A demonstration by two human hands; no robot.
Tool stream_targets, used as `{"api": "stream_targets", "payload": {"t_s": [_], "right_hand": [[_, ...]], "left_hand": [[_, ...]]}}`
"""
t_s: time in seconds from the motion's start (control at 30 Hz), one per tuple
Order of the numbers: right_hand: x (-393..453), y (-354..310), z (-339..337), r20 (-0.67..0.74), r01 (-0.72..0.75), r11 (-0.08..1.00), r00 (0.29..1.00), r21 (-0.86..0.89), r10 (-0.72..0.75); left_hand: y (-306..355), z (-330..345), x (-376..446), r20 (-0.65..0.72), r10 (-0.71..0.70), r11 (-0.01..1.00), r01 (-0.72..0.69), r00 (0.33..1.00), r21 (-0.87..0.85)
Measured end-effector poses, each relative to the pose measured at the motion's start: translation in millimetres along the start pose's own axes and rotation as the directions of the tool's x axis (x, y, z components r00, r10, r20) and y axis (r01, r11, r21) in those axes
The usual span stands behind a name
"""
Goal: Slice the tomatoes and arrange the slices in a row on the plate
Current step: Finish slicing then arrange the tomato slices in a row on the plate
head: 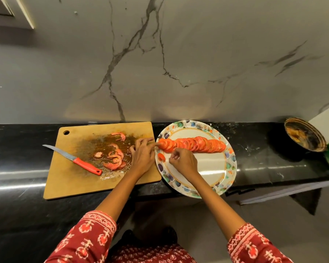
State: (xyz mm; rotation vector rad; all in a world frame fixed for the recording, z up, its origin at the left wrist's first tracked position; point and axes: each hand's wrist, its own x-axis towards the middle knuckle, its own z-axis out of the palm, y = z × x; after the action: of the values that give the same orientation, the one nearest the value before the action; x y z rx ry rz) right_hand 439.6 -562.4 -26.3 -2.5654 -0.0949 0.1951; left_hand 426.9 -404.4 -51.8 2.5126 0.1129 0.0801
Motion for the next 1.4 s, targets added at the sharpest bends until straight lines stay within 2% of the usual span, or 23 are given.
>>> {"api": "stream_targets", "payload": {"t_s": [0.1,0.37,0.57,0.7,0.93,1.07,1.2,1.4], "right_hand": [[3,1,-7,0.023,0.053,0.998,0.998,-0.036,-0.052],[2,-14,12,0.093,0.188,0.973,0.980,-0.138,-0.176],[7,-17,8,0.259,0.225,0.955,0.950,-0.192,-0.171],[10,-15,2,0.297,0.244,0.950,0.938,-0.193,-0.181],[13,-8,-6,0.241,0.177,0.983,0.953,0.041,-0.181],[24,-10,-25,0.147,0.247,0.967,0.956,0.066,-0.254],[37,-14,-37,0.066,0.341,0.930,0.940,-0.139,-0.335],[45,-33,-28,0.237,0.533,0.796,0.844,-0.287,-0.480]], "left_hand": [[-2,-2,7,-0.025,-0.025,0.998,0.024,0.999,-0.056],[-4,-3,27,0.049,0.012,0.999,-0.009,0.999,-0.054],[0,-4,38,0.081,-0.006,1.000,0.008,0.997,-0.026],[0,-3,39,0.076,-0.012,0.999,0.014,0.997,-0.034],[1,-1,36,0.070,-0.016,0.999,0.019,0.997,-0.047],[0,-4,33,0.011,-0.038,0.993,0.039,0.999,-0.111],[-3,-10,26,-0.048,-0.053,0.987,0.045,0.997,-0.152],[-6,-15,16,-0.085,-0.068,0.983,0.052,0.994,-0.176]]}}
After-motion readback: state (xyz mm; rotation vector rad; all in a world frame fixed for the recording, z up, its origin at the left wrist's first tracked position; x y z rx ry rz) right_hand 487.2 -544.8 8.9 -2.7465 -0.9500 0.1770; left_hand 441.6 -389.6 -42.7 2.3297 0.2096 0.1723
